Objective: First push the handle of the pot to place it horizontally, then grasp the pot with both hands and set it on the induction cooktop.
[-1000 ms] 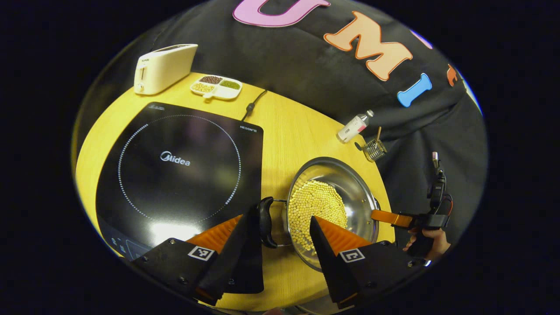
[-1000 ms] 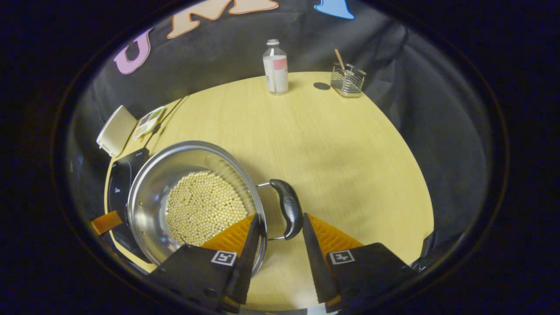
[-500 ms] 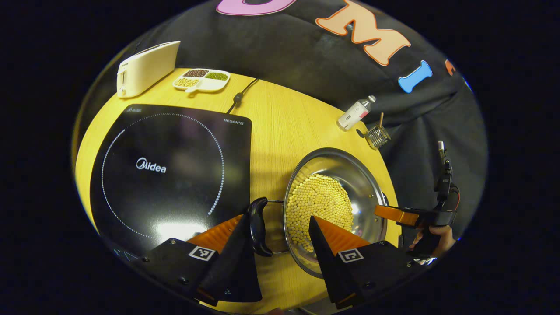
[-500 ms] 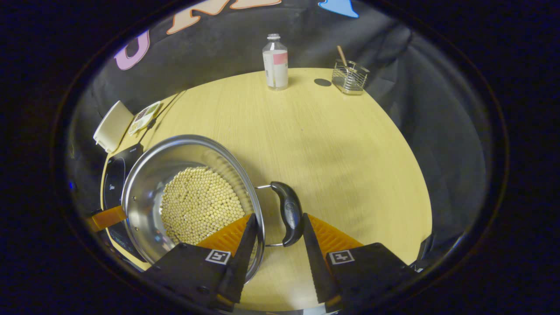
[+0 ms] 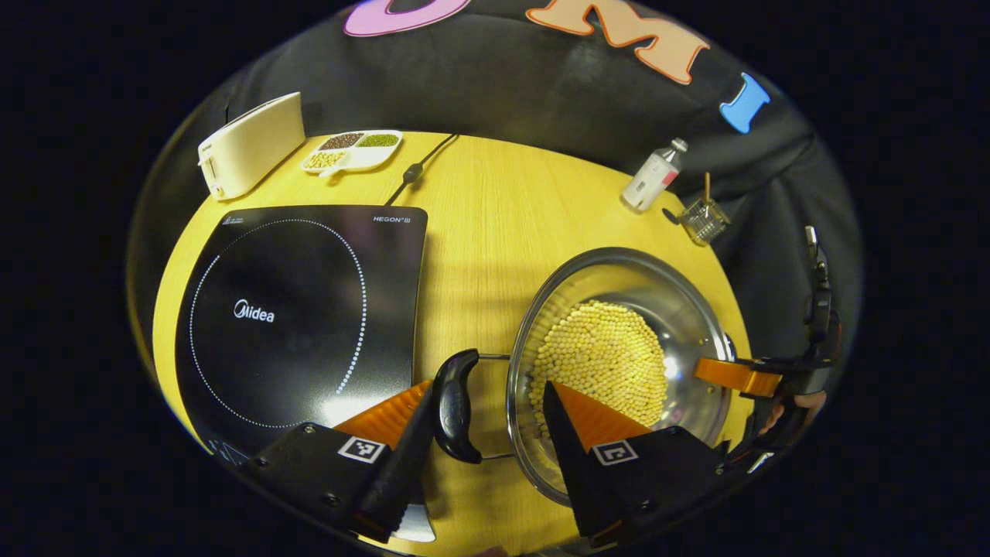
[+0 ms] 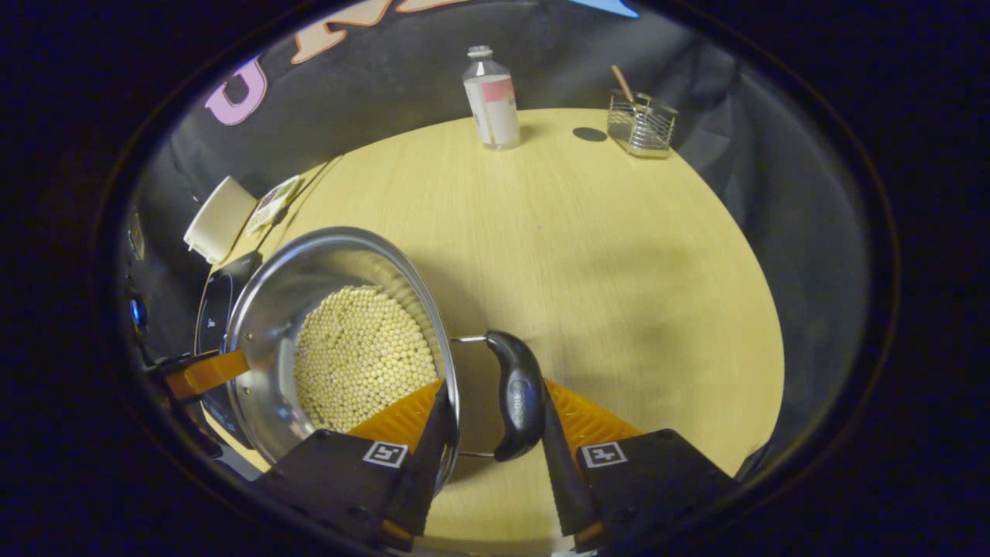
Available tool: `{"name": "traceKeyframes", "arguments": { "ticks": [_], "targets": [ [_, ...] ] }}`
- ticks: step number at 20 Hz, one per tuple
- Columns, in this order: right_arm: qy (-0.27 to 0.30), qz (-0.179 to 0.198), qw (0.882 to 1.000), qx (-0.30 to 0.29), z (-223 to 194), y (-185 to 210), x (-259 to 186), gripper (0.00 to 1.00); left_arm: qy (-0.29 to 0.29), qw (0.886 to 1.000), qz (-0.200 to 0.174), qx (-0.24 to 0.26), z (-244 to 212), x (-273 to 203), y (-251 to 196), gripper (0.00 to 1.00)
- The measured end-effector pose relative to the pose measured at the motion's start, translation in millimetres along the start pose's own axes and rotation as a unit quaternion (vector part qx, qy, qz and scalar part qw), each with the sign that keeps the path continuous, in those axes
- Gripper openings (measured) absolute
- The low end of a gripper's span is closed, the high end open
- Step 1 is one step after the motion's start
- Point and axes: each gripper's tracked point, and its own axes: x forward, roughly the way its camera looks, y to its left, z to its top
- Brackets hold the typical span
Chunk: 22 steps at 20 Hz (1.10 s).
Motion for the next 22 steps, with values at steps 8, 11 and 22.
{"name": "traceKeyframes", "arguments": {
  "ticks": [8,11,22],
  "targets": [
    [0.016,0.037,0.999,0.025,-3.6,-9.2,16.9,0.59,-0.002,0.998,0.04,0.055,-7.0,28.5,-1.2,0.76],
    [0.013,0.04,0.999,0.028,-3.3,-13.7,13.1,0.53,-0.002,0.999,0.029,0.034,-8.4,24.9,-6.8,0.65],
    [0.001,0.08,0.996,0.044,-1.2,-1.5,-26.0,0.54,-0.017,0.998,0.047,0.026,3.1,-31.5,-12.8,0.58]
  ]
}}
